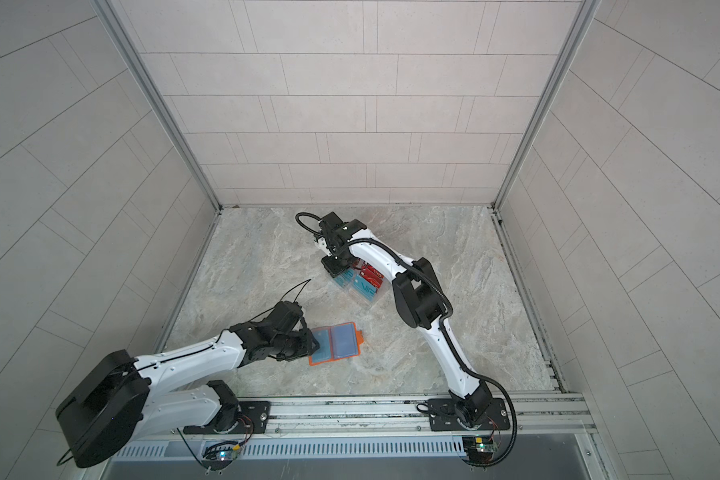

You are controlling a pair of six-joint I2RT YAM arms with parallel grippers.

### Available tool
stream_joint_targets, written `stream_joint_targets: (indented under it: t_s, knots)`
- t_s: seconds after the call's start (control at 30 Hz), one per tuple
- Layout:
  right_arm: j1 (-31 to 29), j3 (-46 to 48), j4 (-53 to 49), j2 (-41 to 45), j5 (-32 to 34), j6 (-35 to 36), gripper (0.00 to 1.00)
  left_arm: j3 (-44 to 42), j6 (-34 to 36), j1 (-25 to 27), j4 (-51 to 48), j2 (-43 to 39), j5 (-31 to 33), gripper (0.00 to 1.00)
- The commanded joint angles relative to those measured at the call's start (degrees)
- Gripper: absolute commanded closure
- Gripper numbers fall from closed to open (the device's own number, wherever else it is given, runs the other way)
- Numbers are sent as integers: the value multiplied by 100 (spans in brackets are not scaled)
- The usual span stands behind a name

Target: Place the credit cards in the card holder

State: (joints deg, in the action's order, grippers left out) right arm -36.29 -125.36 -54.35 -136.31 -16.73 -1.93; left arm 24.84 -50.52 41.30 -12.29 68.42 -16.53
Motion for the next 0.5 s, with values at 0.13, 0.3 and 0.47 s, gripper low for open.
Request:
stream_joint_targets:
  t_s: [0.13,0.3,0.47]
  knots:
    - [96,-164,-240,330,-308,118,100,48,60,27,-133,0,98,64]
    - [155,-208,-267,499,-392,57,100,64,51,27,-153,-47,137,63]
    - [218,-76,-195,772,-612,-67,100,32,9,27,-177,-105,199,64]
